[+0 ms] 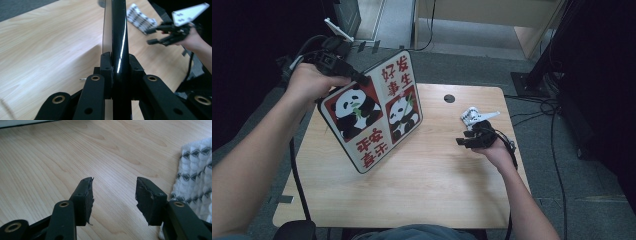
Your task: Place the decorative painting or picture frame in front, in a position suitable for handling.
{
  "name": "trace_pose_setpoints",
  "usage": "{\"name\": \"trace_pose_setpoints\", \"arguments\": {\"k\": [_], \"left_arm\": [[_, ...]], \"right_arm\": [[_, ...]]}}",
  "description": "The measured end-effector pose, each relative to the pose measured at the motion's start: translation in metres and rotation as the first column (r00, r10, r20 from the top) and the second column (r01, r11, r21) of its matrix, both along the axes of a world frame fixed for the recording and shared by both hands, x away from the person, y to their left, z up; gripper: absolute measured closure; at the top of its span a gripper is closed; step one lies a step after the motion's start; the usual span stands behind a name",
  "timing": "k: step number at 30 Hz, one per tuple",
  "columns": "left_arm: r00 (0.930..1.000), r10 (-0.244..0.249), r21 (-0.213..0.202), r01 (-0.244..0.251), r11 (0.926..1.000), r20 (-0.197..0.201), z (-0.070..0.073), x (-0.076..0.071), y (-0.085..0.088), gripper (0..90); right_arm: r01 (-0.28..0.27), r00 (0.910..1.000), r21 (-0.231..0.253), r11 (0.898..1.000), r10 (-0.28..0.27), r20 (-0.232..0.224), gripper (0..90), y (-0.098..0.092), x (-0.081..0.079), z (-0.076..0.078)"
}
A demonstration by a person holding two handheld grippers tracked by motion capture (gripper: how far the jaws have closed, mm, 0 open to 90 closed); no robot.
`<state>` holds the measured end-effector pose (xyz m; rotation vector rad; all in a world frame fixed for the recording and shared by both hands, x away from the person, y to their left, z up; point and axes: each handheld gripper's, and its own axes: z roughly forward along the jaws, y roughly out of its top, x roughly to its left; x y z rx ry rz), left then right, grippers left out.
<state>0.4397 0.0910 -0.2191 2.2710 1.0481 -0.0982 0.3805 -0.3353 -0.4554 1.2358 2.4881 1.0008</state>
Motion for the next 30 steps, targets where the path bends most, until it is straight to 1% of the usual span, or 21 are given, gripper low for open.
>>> {"name": "trace_pose_setpoints", "arguments": {"k": [1, 4, 6, 9, 11, 19, 22, 25, 28, 30], "left_arm": [[1.0, -0.009, 0.003, 0.009, 1.0, 0.002, -0.001, -0.002, -0.004, 79.7], [0.999, -0.044, 0.013, 0.044, 0.9989, 0.007, -0.006, -0.009, -0.019, 79.8], [0.9986, -0.052, 0.014, 0.052, 0.9986, 0.007, -0.008, -0.012, -0.025, 79.8], [0.996, -0.084, 0.028, 0.083, 0.9962, 0.032, -0.01, -0.018, -0.036, 79.7], [0.9946, -0.097, 0.035, 0.096, 0.9948, 0.036, -0.011, -0.02, -0.042, 79.6], [0.992, -0.122, -0.007, 0.122, 0.9925, 0.033, -0.014, -0.026, -0.059, 79.7], [0.9903, -0.137, -0.011, 0.138, 0.9904, 0.021, -0.016, -0.029, -0.067, 79.7], [0.9893, -0.146, -0.013, 0.146, 0.9892, 0.008, -0.019, -0.031, -0.072, 79.7], [0.9877, -0.156, -0.022, 0.156, 0.9875, -0.003, -0.022, -0.031, -0.073, 79.7], [0.9886, -0.15, -0.03, 0.15, 0.9883, -0.009, -0.024, -0.031, -0.072, 79.6]], "right_arm": [[0.007, 1.0, -0.004, 1.0, -0.007, -0.006, 49.1, 0.0, 0.0, -0.001], [0.011, 0.9999, -0.009, 1.0, -0.011, -0.005, 49.2, -0.001, 0.001, -0.001], [0.012, 0.9999, -0.005, 1.0, -0.012, -0.004, 49.1, -0.001, 0.0, 0.0], [0.006, 1.0, -0.006, 1.0, -0.006, 0.003, 49.1, -0.001, -0.001, 0.001], [0.01, 1.0, -0.011, 1.0, -0.01, -0.001, 49.1, -0.001, 0.0, 0.0], [0.015, 0.9999, -0.021, 1.0, -0.015, -0.001, 49.0, -0.003, 0.001, -0.001], [0.017, 0.9998, -0.035, 0.999, -0.017, -0.003, 49.0, -0.004, 0.001, -0.002], [0.027, 0.9996, -0.033, 0.999, -0.028, -0.003, 49.0, -0.007, 0.002, -0.002], [0.037, 0.9993, -0.027, 0.999, -0.037, -0.001, 49.0, -0.01, 0.001, -0.001], [0.041, 0.9992, -0.024, 0.999, -0.041, 0.002, 49.0, -0.012, 0.002, -0.002]]}}
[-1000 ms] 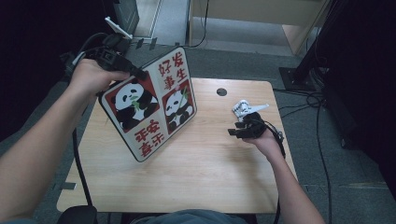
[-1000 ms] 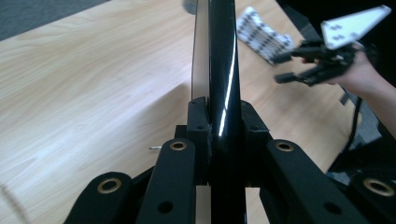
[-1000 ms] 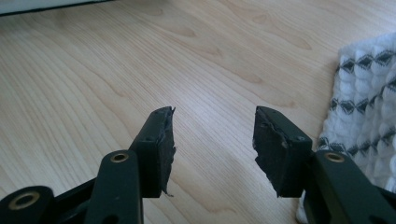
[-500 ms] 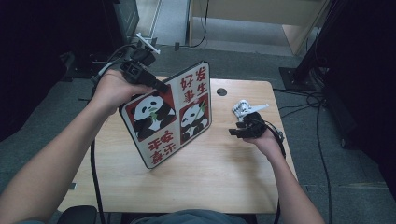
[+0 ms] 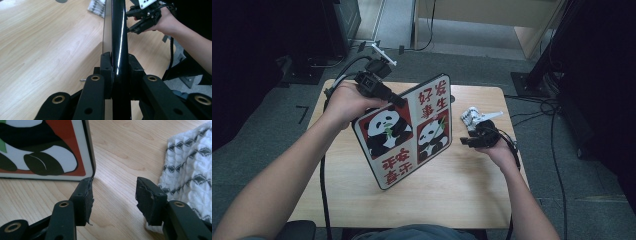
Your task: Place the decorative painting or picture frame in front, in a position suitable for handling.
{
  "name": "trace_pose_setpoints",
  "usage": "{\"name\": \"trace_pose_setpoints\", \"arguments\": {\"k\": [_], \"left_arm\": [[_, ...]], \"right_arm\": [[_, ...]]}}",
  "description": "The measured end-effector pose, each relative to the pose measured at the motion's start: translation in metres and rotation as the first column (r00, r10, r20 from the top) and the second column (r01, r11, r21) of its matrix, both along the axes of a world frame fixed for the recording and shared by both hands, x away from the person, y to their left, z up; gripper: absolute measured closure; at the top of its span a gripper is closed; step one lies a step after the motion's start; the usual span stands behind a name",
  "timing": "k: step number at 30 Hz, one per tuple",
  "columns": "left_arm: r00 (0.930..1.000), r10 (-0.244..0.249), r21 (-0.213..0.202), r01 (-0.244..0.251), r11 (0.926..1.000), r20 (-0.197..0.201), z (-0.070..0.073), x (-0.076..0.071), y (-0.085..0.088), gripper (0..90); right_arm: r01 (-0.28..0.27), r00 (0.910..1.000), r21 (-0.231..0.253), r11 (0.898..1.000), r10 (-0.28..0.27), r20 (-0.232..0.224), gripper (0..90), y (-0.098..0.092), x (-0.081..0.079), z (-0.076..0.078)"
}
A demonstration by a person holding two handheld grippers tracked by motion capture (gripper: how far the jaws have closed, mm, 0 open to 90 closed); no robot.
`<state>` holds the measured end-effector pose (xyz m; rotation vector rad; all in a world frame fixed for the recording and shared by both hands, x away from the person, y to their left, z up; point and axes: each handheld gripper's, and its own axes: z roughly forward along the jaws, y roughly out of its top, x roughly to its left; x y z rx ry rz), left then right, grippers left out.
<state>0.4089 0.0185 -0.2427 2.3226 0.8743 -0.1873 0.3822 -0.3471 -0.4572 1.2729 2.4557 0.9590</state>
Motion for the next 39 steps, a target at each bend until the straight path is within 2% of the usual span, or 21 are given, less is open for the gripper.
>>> {"name": "trace_pose_setpoints", "arguments": {"k": [4, 8, 16, 25, 27, 28, 30, 36, 39], "left_arm": [[1.0, -0.002, 0.001, 0.002, 1.0, -0.001, -0.0008, -0.0002, 0.0005, 79.5], [0.9999, -0.012, 0.001, 0.012, 0.9999, 0.004, -0.0012, 0.0003, 0.0007, 79.3], [1.0, 0.0, 0.019, 0.001, 0.9998, -0.009, -0.0013, 0.0006, 0.0, 77.5], [0.9994, 0.035, 0.05, -0.034, 0.9982, -0.006, -0.0031, 0.0047, 0.0019, 61.5], [0.9992, 0.036, 0.04, -0.035, 0.9986, -0.017, -0.0037, 0.006, 0.0018, 55.6], [0.9993, 0.037, 0.047, -0.037, 0.9982, -0.01, -0.0035, 0.0059, 0.0013, 49.8], [0.9993, 0.036, 0.071, -0.035, 0.9968, -0.005, -0.0036, 0.0056, -0.0007, 48.0], [0.9991, 0.043, 0.036, -0.043, 0.9984, -0.001, 0.001, 0.0055, 0.0008, 46.4], [0.9997, 0.02, 0.005, -0.019, 0.9998, -0.012, 0.0039, 0.0052, 0.0024, 45.6]], "right_arm": [[0.02, 0.9997, 0.003, 1.0, -0.02, -0.013, 49.0, -0.0033, 0.0016, -0.0017], [0.029, 0.9996, 0.01, 1.0, -0.029, 0.006, 49.0, -0.0066, 0.0026, -0.0008], [0.033, 0.9994, 0.015, 0.999, -0.033, 0.011, 49.0, -0.0076, 0.0023, 0.0003], [0.036, 0.9993, 0.016, 0.999, -0.036, 0.011, 49.0, -0.0098, 0.0029, 0.0], [0.035, 0.9993, 0.016, 0.999, -0.035, 0.01, 49.0, -0.0104, 0.0032, -0.0001], [0.037, 0.9993, 0.016, 0.999, -0.037, 0.01, 49.0, -0.0104, 0.0032, -0.0001], [0.035, 0.9993, 0.016, 0.999, -0.035, 0.01, 49.0, -0.0103, 0.0032, -0.0001], [0.033, 0.9994, 0.015, 0.999, -0.033, 0.009, 49.0, -0.0095, 0.0029, -0.0002], [0.03, 0.9995, 0.019, 0.999, -0.031, 0.006, 49.8, -0.0102, 0.0031, 0.0]]}}
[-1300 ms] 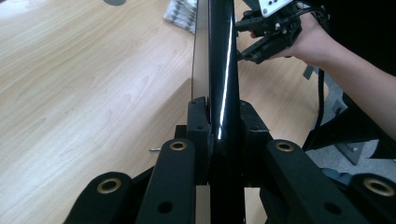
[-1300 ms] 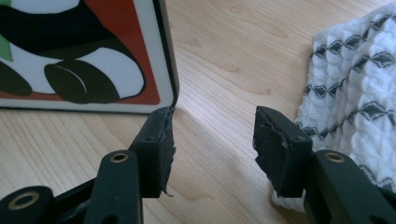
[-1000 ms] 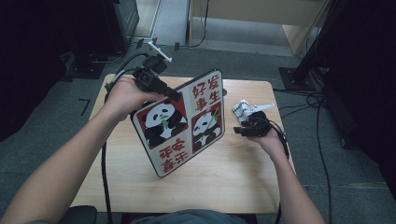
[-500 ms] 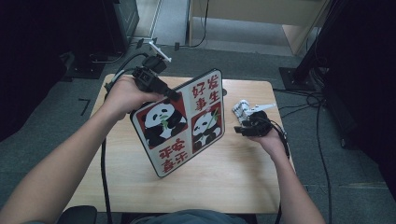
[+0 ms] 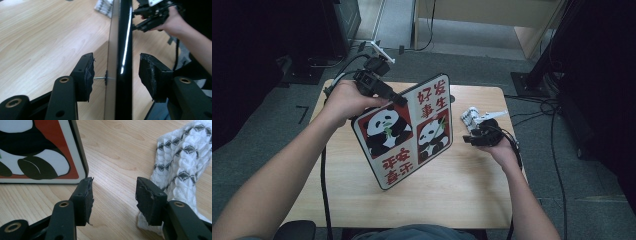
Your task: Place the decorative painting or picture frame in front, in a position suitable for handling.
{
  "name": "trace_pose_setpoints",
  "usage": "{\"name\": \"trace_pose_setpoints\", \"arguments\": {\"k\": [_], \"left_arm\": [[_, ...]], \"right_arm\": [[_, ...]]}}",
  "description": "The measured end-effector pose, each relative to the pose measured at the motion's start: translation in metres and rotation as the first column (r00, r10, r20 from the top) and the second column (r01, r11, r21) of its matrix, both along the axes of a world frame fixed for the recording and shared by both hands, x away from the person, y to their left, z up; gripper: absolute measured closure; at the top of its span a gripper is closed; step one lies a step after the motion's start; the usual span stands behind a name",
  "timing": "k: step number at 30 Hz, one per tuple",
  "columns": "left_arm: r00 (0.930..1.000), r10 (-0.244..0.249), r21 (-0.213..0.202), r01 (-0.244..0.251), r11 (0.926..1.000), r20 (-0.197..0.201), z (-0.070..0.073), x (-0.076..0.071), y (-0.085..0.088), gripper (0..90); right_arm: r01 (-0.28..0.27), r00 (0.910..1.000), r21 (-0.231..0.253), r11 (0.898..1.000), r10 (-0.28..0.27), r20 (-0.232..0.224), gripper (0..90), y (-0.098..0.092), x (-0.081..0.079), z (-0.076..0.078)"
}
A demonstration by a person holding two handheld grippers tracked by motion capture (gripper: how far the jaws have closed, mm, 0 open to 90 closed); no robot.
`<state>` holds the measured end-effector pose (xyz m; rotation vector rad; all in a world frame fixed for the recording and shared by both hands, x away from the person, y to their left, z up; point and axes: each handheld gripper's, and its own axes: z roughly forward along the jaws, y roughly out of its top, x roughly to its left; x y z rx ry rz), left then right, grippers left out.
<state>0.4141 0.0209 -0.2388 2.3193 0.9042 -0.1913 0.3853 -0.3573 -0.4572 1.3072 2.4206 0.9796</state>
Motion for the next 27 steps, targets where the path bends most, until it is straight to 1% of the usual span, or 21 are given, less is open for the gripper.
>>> {"name": "trace_pose_setpoints", "arguments": {"k": [1, 3, 5, 9, 11, 13, 16, 18, 22, 23, 27], "left_arm": [[0.9998, -0.009, -0.001, 0.009, 1.0, 0.016, 0.001, 0.0, 0.001, 44.8], [0.9994, -0.01, -0.01, 0.011, 0.9999, 0.034, 0.005, -0.001, 0.004, 43.5], [0.9992, 0.0, -0.029, 0.001, 0.9996, 0.041, 0.01, 0.0, 0.008, 42.3], [0.9981, 0.026, -0.045, -0.024, 0.9987, 0.055, 0.017, 0.001, 0.018, 40.8], [0.9976, 0.036, -0.052, -0.033, 0.9981, 0.059, 0.02, 0.002, 0.023, 40.3], [0.9966, 0.051, -0.048, -0.048, 0.9977, 0.065, 0.021, 0.003, 0.029, 40.0], [0.9959, 0.073, -0.047, -0.07, 0.9964, 0.053, 0.022, 0.004, 0.037, 39.1], [0.9953, 0.075, -0.046, -0.072, 0.9963, 0.062, 0.022, 0.003, 0.043, 39.1], [0.9928, 0.094, -0.049, -0.091, 0.9947, 0.075, 0.023, 0.003, 0.056, 39.1], [0.9914, 0.106, -0.051, -0.102, 0.9934, 0.076, 0.023, 0.003, 0.06, 39.1], [0.9881, 0.134, -0.054, -0.13, 0.9901, 0.076, 0.022, 0.003, 0.074, 39.2]], "right_arm": [[-0.003, 1.0, 0.006, 1.0, 0.003, -0.003, 50.1, 0.0, 0.0, 0.0], [-0.005, 1.0, 0.016, 1.0, 0.005, -0.003, 50.6, 0.0, -0.001, 0.001], [-0.003, 1.0, 0.026, 1.0, 0.003, -0.003, 51.0, 0.0, -0.002, 0.003], [-0.004, 1.0, 0.033, 0.999, 0.004, 0.001, 51.7, -0.001, -0.002, 0.004], [-0.008, 1.0, 0.035, 0.999, 0.008, 0.001, 51.7, -0.002, -0.002, 0.004], [-0.009, 1.0, 0.035, 0.999, 0.009, -0.001, 51.7, -0.002, -0.002, 0.004], [0.0, 1.0, 0.031, 1.0, 0.0, -0.003, 51.7, -0.002, -0.002, 0.005], [-0.002, 1.0, 0.031, 1.0, 0.002, 0.003, 51.7, -0.003, -0.003, 0.007], [0.001, 0.9999, 0.035, 0.999, -0.001, 0.011, 51.8, -0.005, -0.004, 0.009], [0.001, 0.9999, 0.037, 0.999, -0.001, 0.011, 51.8, -0.005, -0.004, 0.009], [0.01, 0.9999, 0.033, 0.999, -0.011, 0.013, 51.6, -0.009, -0.002, 0.01]]}}
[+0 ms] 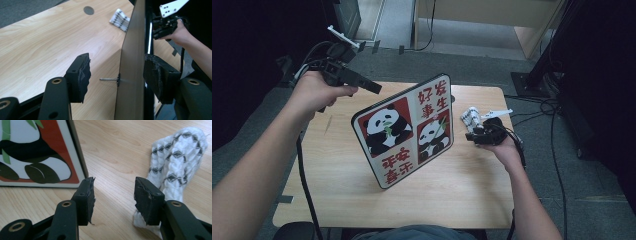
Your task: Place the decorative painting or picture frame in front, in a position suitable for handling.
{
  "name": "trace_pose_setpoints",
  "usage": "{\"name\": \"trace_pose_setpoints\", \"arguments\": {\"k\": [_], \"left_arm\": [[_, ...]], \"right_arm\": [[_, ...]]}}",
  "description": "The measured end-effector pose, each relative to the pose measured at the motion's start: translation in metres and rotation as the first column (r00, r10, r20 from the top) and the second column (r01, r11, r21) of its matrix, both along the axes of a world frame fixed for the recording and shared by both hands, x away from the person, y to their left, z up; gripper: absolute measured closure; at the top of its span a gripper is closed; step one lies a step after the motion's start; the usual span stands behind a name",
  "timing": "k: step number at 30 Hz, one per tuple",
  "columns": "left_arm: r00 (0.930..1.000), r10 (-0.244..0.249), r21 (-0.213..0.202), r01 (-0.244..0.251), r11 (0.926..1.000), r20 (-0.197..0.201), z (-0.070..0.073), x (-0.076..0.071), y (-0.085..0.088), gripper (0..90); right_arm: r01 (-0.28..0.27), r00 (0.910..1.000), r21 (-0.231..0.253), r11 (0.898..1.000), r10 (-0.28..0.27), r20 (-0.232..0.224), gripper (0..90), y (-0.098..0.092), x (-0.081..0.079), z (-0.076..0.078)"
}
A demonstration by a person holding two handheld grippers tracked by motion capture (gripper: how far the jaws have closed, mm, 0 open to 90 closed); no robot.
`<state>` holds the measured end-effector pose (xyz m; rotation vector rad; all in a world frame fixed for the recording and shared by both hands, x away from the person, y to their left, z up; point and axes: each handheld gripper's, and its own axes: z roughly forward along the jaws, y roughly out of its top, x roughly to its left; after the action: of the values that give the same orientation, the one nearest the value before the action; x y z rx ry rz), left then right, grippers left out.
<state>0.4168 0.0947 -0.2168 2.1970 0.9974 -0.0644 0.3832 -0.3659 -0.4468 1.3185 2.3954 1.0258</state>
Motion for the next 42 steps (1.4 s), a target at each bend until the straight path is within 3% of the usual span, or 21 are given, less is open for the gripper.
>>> {"name": "trace_pose_setpoints", "arguments": {"k": [6, 16, 23, 28, 30, 32, 37, 42], "left_arm": [[0.9993, 0.036, -0.011, -0.036, 0.9993, -0.002, -0.008, -0.005, 0.018, 39.1], [0.9961, 0.089, -0.01, -0.089, 0.996, -0.004, -0.028, -0.016, 0.044, 39.0], [0.9957, 0.092, -0.014, -0.092, 0.9957, 0.012, -0.045, -0.024, 0.053, 39.0], [0.9958, 0.09, -0.02, -0.089, 0.9958, 0.019, -0.056, -0.031, 0.055, 38.8], [0.9952, 0.087, -0.015, -0.086, 0.9962, 0.046, -0.059, -0.034, 0.056, 38.8], [0.9964, 0.076, -0.025, -0.075, 0.9969, 0.038, -0.064, -0.037, 0.058, 38.9], [0.9971, 0.07, -0.009, -0.07, 0.9975, 0.03, -0.072, -0.043, 0.061, 38.9], [0.9974, 0.071, -0.016, -0.07, 0.9974, 0.017, -0.081, -0.048, 0.065, 38.9]], "right_arm": [[0.012, 0.9995, -0.015, 1.0, -0.012, 0.03, 50.9, -0.005, 0.002, 0.009], [0.07, 0.9971, -0.009, 0.998, -0.07, 0.03, 51.0, -0.018, 0.015, 0.01], [0.094, 0.9952, -0.017, 0.995, -0.093, 0.032, 51.0, -0.021, 0.025, 0.007], [0.123, 0.9917, 0.012, 0.992, -0.124, 0.037, 51.2, -0.025, 0.031, 0.004], [0.138, 0.9899, 0.016, 0.99, -0.138, 0.03, 51.2, -0.027, 0.033, 0.003], [0.15, 0.9884, 0.018, 0.988, -0.151, 0.02, 50.9, -0.029, 0.035, 0.001], [0.154, 0.9881, -0.006, 0.988, -0.154, -0.003, 50.9, -0.026, 0.041, -0.007], [0.166, 0.9862, -0.046, 0.985, -0.166, 0.005, 51.3, -0.02, 0.047, -0.014]]}}
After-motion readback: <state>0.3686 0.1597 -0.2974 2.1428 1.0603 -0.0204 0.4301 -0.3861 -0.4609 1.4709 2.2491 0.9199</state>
